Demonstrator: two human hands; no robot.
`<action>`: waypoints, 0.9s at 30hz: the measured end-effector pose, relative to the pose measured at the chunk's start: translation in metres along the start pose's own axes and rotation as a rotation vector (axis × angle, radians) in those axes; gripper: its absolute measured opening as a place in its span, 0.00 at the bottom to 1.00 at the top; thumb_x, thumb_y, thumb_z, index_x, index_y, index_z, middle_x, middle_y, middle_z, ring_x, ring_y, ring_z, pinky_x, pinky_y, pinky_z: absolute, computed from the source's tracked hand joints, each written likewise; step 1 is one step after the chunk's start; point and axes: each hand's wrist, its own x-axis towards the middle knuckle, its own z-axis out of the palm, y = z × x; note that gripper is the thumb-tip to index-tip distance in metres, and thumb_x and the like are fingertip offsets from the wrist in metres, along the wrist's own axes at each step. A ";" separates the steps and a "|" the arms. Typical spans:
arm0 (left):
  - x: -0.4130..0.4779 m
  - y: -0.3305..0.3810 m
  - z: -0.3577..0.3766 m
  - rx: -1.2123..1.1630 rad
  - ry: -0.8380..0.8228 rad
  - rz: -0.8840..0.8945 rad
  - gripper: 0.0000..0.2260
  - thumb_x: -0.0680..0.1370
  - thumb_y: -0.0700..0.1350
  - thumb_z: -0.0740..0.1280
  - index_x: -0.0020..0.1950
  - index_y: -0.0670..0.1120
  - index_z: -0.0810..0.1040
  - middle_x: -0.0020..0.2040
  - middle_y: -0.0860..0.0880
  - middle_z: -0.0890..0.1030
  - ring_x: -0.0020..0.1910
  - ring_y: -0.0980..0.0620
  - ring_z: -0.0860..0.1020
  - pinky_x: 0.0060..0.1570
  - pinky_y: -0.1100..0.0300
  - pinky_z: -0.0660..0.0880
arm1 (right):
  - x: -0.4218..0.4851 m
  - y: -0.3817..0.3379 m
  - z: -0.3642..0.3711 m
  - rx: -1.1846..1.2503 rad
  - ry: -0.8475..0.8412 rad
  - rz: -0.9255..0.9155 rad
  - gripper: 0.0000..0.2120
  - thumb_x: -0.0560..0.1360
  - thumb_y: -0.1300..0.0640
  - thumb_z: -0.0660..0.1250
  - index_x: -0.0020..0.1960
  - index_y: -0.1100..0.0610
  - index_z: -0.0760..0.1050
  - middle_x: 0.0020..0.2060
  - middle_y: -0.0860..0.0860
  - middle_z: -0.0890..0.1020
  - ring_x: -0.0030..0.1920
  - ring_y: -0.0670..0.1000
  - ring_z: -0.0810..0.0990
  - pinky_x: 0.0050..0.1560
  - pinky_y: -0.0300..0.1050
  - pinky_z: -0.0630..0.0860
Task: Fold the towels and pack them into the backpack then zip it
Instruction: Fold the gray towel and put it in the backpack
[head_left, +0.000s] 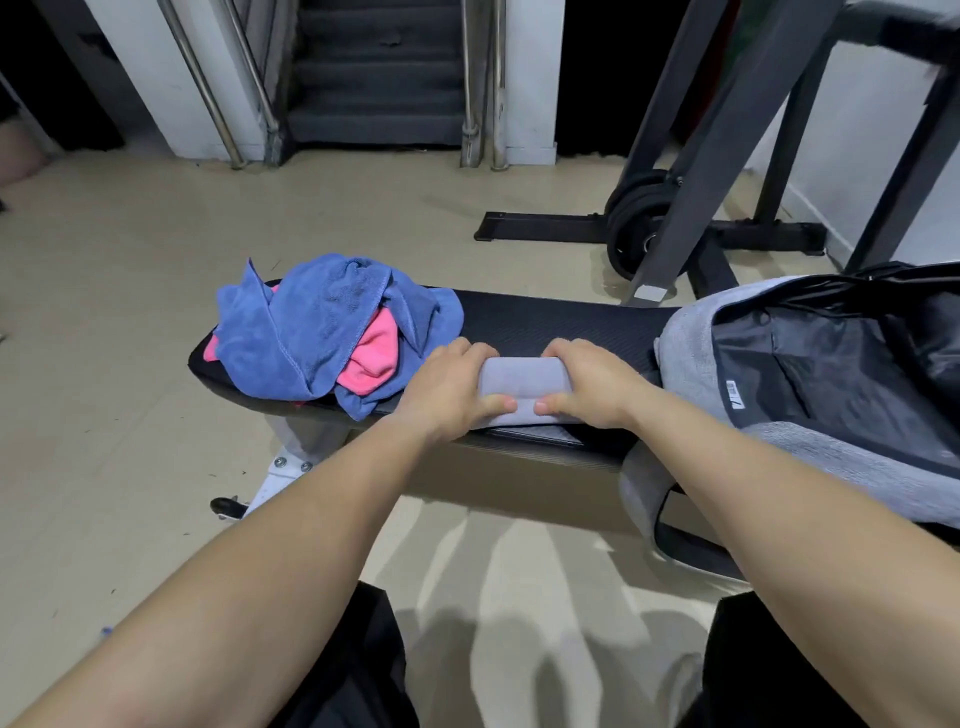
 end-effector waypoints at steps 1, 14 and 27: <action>-0.002 0.002 -0.006 -0.023 -0.003 0.006 0.24 0.71 0.62 0.73 0.62 0.53 0.75 0.54 0.52 0.73 0.56 0.49 0.73 0.55 0.53 0.71 | -0.004 0.000 -0.004 -0.001 -0.007 -0.011 0.24 0.71 0.43 0.76 0.62 0.48 0.71 0.54 0.50 0.74 0.55 0.53 0.74 0.53 0.49 0.71; 0.023 0.152 -0.014 -0.598 0.082 -0.010 0.22 0.72 0.54 0.75 0.60 0.52 0.71 0.57 0.52 0.76 0.53 0.52 0.75 0.44 0.59 0.72 | -0.109 0.094 -0.114 0.508 0.388 0.274 0.21 0.68 0.46 0.79 0.57 0.51 0.77 0.48 0.48 0.83 0.48 0.48 0.82 0.53 0.48 0.79; 0.111 0.292 0.058 -0.535 -0.003 -0.016 0.19 0.78 0.42 0.67 0.68 0.47 0.68 0.66 0.45 0.72 0.57 0.48 0.72 0.50 0.61 0.65 | -0.110 0.207 -0.134 0.401 0.619 0.792 0.06 0.74 0.58 0.67 0.42 0.59 0.71 0.44 0.56 0.76 0.37 0.55 0.72 0.29 0.44 0.63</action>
